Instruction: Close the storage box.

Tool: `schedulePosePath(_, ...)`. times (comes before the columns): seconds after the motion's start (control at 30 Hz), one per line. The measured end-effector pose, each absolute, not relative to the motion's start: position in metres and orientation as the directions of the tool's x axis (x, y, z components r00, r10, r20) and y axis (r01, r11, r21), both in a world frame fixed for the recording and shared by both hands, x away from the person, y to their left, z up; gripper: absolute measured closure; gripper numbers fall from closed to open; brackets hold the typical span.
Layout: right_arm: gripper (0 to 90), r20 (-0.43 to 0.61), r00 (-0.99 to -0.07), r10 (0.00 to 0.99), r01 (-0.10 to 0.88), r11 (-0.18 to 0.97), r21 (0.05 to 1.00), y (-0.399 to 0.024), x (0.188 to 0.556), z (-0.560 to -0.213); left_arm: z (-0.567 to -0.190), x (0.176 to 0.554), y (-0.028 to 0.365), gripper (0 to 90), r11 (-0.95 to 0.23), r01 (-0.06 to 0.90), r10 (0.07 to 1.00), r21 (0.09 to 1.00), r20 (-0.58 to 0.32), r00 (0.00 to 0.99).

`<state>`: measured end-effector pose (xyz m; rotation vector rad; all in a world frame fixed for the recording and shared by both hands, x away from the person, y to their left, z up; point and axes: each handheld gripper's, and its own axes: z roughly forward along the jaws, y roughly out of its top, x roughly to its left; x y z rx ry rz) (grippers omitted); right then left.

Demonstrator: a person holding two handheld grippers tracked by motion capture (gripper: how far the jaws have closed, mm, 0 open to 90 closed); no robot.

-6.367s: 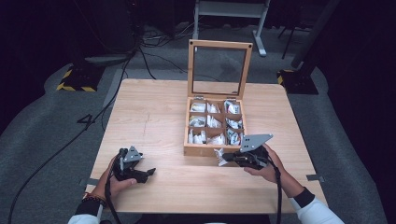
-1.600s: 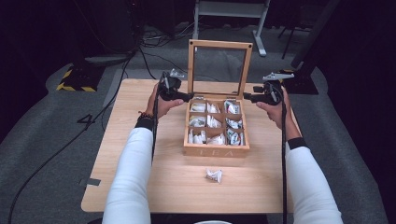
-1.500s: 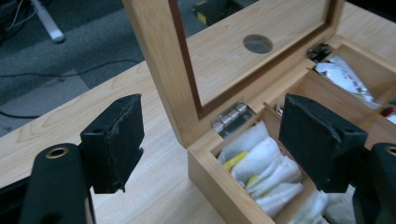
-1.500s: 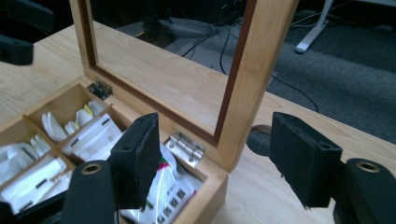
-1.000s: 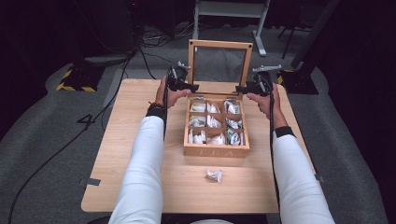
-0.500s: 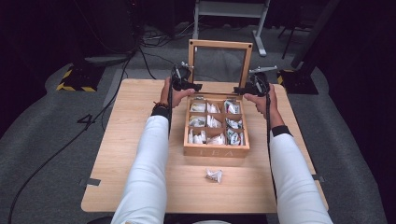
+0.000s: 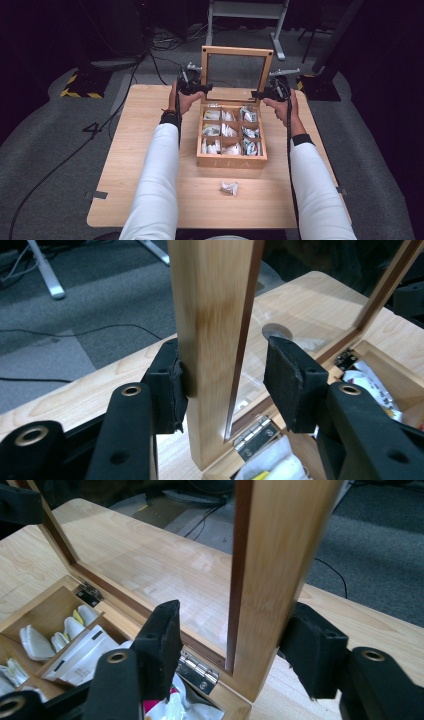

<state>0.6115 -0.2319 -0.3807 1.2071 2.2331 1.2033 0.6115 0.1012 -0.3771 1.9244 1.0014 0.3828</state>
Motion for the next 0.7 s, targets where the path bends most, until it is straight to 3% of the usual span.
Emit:
schedulePosePath(0.37, 51.8, 0.081, -0.594, 0.800, 0.473, 0.266, 0.840, -0.237, 0.588, -0.363, -0.352, 0.582, 0.108, 55.4, -0.304, 0.432, 0.731, 0.849, -0.083, 0.677)
schedulePosePath(0.7, 53.7, 0.029, -0.614, 0.789, 0.409, 0.287, 0.866, -0.240, 0.565, -0.351, -0.336, 0.556, 0.110, 55.1, -0.318, 0.380, 0.724, 0.868, -0.037, 0.689)
